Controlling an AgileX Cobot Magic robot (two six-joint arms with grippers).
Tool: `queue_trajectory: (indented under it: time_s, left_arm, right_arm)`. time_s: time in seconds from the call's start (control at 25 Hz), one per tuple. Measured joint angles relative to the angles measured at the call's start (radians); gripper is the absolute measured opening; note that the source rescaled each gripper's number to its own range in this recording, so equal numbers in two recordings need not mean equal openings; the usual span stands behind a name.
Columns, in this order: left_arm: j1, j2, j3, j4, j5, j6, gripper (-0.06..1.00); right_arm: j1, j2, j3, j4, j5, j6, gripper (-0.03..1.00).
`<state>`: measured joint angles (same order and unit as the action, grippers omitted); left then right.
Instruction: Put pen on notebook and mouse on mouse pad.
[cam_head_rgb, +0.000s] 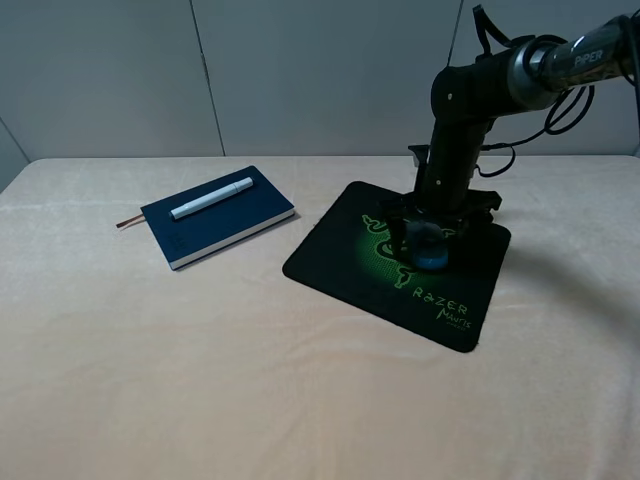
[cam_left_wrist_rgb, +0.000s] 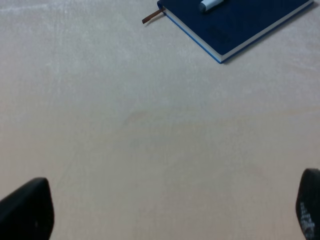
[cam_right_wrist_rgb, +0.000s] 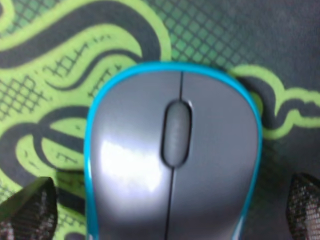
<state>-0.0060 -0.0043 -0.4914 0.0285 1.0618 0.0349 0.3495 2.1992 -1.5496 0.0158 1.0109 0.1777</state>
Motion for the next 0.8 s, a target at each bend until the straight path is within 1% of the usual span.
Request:
queue_trajectory:
  time_s: [0.32, 0.56, 0.68, 0.8]
  left_arm:
    - [0.000, 0.000, 0.000, 0.000, 0.000, 0.000, 0.95]
    - [0.000, 0.000, 0.000, 0.000, 0.000, 0.000, 0.95]
    - [0.000, 0.000, 0.000, 0.000, 0.000, 0.000, 0.95]
    - [0.000, 0.000, 0.000, 0.000, 0.000, 0.000, 0.95]
  right_arm:
    - [0.000, -0.153, -0.001, 0.000, 0.054, -0.002, 1.00]
    - [0.000, -0.273, -0.003, 0.000, 0.189, -0.042, 1.00]
    - [0.000, -0.317, -0.003, 0.004, 0.199, -0.052, 1.00]
    - [0.003, -0.361, 0.000, 0.029, 0.201, -0.053, 1.00]
